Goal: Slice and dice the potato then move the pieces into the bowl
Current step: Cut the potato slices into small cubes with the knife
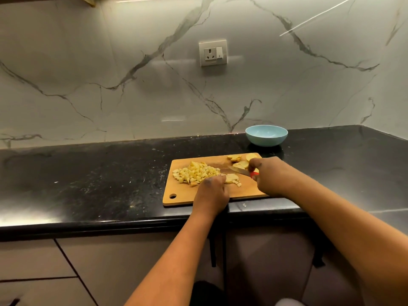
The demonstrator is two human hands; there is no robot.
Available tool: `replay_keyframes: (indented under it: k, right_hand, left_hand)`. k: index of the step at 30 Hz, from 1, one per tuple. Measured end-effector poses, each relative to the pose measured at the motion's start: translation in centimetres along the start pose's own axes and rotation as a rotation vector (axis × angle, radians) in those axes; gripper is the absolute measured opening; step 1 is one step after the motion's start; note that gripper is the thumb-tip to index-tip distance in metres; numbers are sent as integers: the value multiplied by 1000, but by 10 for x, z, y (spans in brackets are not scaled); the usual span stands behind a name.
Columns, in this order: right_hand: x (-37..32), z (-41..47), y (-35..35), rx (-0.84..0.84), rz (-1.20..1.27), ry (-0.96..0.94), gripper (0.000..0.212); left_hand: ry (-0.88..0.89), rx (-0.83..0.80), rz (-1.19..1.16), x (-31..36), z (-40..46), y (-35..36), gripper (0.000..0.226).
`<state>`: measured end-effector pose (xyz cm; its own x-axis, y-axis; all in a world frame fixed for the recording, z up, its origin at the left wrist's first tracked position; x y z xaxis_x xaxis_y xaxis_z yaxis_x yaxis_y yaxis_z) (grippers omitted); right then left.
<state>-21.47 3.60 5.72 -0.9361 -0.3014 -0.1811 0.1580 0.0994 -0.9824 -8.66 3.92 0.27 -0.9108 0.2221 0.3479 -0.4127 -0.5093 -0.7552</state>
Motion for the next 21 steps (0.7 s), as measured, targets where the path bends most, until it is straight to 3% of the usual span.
replay_keyframes:
  k: [9, 17, 21]
  right_hand:
    - [-18, 0, 37, -51, 12, -27, 39]
    - [-3, -12, 11, -128, -253, -37, 47]
    - [24, -1, -6, -130, -7, -15, 30]
  left_hand:
    - [-10, -53, 35, -4, 3, 8, 25]
    - [-2, -61, 59, -8, 3, 14, 26]
    - [-25, -9, 24, -10, 1, 8, 25]
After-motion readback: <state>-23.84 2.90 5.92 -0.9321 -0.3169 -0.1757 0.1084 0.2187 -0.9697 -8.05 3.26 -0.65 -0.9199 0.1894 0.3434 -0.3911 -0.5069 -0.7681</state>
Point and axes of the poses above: each hand's wrist, its own z-axis towards the middle knuckle, its own y-axis out of the palm, x = y × z, the point moved 10 cm from there along z, towards the middle knuckle, and after that the axes turned 7 degrees about y, right-handed, at the moved point
